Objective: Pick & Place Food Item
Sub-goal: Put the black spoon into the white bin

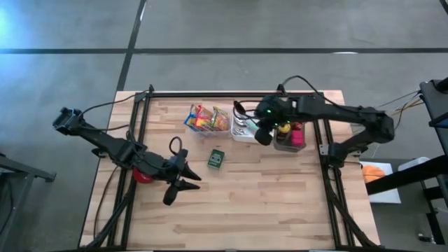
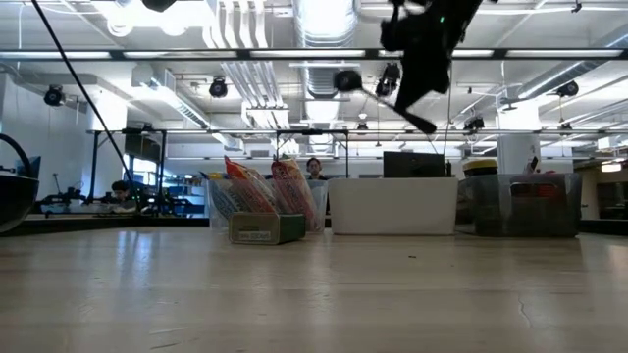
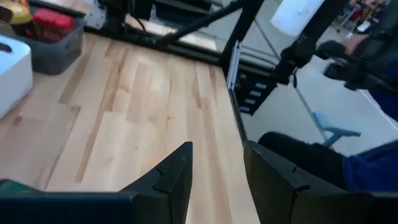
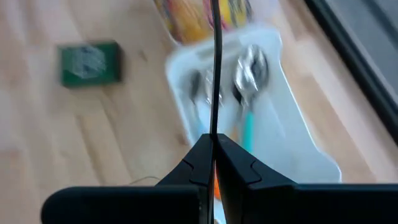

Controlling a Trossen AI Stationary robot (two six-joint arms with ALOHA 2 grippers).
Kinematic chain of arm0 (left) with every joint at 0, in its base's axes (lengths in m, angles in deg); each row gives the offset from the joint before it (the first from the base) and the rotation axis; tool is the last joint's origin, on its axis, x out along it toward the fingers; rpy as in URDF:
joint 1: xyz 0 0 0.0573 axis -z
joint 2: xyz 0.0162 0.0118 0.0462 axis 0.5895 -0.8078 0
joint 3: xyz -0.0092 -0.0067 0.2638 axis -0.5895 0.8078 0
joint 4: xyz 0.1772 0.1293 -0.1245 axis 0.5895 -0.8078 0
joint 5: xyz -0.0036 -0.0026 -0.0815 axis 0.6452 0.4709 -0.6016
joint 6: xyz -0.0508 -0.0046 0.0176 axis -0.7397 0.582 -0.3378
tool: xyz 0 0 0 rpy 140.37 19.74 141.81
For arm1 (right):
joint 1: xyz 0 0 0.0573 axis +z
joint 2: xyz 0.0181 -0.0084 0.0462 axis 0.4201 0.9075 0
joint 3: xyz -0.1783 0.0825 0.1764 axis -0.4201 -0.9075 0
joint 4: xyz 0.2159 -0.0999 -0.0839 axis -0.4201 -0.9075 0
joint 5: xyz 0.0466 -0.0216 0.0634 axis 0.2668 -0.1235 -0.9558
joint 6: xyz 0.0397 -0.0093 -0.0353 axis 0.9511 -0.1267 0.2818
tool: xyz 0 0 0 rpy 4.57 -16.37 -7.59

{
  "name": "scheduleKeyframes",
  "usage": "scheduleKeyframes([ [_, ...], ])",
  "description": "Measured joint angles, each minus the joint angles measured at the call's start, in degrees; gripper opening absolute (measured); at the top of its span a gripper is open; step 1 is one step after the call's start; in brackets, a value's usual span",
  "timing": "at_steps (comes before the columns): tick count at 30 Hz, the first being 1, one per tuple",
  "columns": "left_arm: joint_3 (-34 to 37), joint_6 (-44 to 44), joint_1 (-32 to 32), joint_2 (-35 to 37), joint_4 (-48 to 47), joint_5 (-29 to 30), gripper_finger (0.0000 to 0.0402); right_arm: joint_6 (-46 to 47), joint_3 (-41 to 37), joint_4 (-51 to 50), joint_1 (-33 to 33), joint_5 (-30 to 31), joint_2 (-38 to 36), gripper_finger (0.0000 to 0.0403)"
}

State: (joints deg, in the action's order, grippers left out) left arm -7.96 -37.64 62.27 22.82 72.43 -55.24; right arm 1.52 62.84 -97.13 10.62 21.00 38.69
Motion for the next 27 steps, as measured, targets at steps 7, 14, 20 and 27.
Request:
scheduleKeyframes([
  [7,-0.04,-0.04,0.00,1.49,-4.78,-0.94,0.0148,3.14,-0.58,-2.73,-5.73,-0.04,7.46,0.0008],
  [14,0.00,-0.04,0.00,1.89,-7.02,-0.95,0.0148,-1.02,-0.93,-2.59,-7.23,-0.46,11.38,0.0008],
  [20,0.00,-0.04,0.00,1.89,-7.11,-0.95,0.0148,-5.58,-1.41,-3.16,-7.22,-0.49,13.91,0.0008],
  [27,0.02,-0.04,-0.02,1.89,-7.24,-0.95,0.0148,-5.74,-2.18,-3.37,-7.21,-0.59,15.86,0.0008],
])
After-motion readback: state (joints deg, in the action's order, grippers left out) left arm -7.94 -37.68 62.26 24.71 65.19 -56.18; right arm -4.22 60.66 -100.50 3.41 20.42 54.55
